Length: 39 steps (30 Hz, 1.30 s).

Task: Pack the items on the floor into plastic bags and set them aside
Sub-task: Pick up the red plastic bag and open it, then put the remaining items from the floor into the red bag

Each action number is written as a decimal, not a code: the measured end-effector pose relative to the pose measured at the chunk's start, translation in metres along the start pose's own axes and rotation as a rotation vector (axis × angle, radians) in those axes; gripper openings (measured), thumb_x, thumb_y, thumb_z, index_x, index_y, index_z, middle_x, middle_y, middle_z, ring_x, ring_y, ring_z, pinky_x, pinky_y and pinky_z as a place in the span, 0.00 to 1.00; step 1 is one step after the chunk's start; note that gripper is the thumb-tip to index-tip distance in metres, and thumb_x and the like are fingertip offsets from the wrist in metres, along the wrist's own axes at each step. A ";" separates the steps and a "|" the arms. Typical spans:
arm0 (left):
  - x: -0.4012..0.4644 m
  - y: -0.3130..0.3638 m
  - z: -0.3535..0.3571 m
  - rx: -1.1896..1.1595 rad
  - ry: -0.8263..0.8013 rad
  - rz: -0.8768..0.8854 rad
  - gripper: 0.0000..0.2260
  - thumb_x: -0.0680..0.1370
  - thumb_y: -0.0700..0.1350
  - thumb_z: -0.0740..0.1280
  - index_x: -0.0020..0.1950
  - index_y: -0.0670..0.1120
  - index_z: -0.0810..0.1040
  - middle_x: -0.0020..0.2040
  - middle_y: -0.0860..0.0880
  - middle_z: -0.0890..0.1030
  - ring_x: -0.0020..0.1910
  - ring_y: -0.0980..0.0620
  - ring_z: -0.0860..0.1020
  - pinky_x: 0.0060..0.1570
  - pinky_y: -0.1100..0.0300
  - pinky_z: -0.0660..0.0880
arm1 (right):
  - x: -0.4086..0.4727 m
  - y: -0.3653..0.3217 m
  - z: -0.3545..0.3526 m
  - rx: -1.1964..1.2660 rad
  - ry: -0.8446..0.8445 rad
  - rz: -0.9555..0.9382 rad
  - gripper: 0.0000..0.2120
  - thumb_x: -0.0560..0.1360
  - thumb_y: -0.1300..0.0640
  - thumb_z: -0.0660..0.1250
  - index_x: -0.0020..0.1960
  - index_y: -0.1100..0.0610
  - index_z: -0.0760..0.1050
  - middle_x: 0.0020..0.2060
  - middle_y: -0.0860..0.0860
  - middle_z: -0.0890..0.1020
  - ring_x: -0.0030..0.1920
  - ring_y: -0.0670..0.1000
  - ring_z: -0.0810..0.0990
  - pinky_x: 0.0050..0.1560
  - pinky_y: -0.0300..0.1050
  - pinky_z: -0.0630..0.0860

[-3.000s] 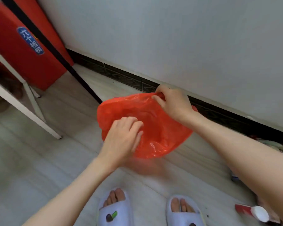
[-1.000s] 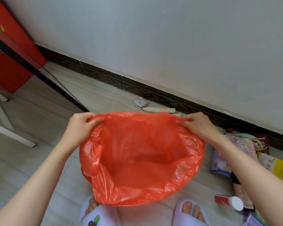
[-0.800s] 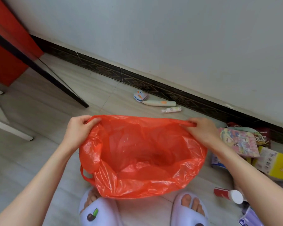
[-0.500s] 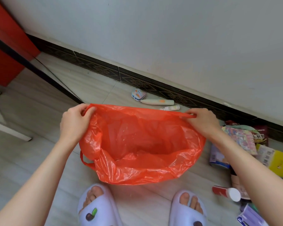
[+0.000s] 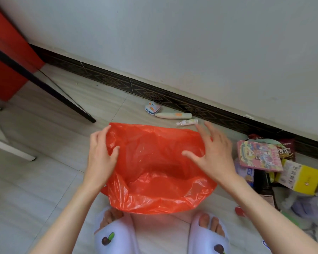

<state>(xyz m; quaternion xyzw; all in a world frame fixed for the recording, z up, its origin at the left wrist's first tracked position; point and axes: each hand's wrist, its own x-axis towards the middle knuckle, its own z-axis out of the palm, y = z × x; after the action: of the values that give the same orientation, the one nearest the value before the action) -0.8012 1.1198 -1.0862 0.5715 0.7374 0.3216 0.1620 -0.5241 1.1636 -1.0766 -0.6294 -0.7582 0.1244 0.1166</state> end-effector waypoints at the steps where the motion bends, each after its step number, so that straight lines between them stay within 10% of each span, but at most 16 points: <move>1: 0.001 -0.001 0.002 0.002 0.006 0.012 0.25 0.73 0.34 0.67 0.69 0.41 0.65 0.61 0.40 0.67 0.56 0.56 0.67 0.57 0.68 0.60 | -0.004 -0.002 0.005 -0.074 0.013 -0.075 0.38 0.65 0.32 0.59 0.71 0.46 0.58 0.71 0.56 0.65 0.68 0.59 0.65 0.64 0.63 0.63; 6: 0.011 -0.023 0.005 0.095 -0.032 0.168 0.23 0.72 0.31 0.66 0.66 0.38 0.69 0.59 0.39 0.70 0.58 0.45 0.70 0.61 0.61 0.64 | -0.009 0.007 0.032 -0.254 -0.136 -0.200 0.40 0.64 0.47 0.73 0.71 0.47 0.60 0.72 0.59 0.62 0.70 0.63 0.64 0.64 0.66 0.63; 12: 0.027 -0.041 -0.004 0.227 -0.013 0.229 0.22 0.72 0.28 0.64 0.64 0.38 0.71 0.59 0.39 0.73 0.53 0.41 0.69 0.56 0.51 0.68 | 0.003 0.027 0.032 -0.175 -0.248 0.017 0.36 0.73 0.63 0.60 0.75 0.47 0.47 0.76 0.56 0.46 0.75 0.59 0.49 0.70 0.57 0.58; 22: -0.001 0.005 0.001 0.517 -0.048 0.295 0.23 0.72 0.53 0.58 0.66 0.48 0.70 0.73 0.40 0.60 0.70 0.37 0.58 0.62 0.41 0.56 | -0.027 0.017 0.027 0.106 -0.078 -0.098 0.28 0.73 0.45 0.57 0.70 0.54 0.63 0.69 0.59 0.68 0.68 0.60 0.67 0.65 0.63 0.67; 32: -0.080 0.063 0.067 0.335 -0.678 0.750 0.29 0.73 0.69 0.54 0.68 0.55 0.66 0.68 0.49 0.71 0.68 0.47 0.67 0.64 0.50 0.66 | -0.078 0.050 0.021 0.216 -0.009 0.032 0.26 0.74 0.43 0.56 0.67 0.56 0.69 0.66 0.57 0.72 0.66 0.57 0.70 0.66 0.53 0.66; 39: -0.074 0.077 0.097 0.168 -0.505 0.611 0.16 0.71 0.47 0.57 0.58 0.50 0.72 0.50 0.49 0.82 0.46 0.49 0.82 0.36 0.60 0.78 | -0.133 0.118 0.024 -0.092 -0.171 0.489 0.24 0.69 0.48 0.70 0.61 0.58 0.74 0.66 0.59 0.71 0.64 0.62 0.70 0.58 0.56 0.71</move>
<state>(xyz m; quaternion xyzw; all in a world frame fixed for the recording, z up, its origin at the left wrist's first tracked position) -0.6635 1.0885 -1.1170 0.8367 0.4942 0.1428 0.1877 -0.3989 1.0526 -1.1417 -0.7859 -0.5954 0.1669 -0.0103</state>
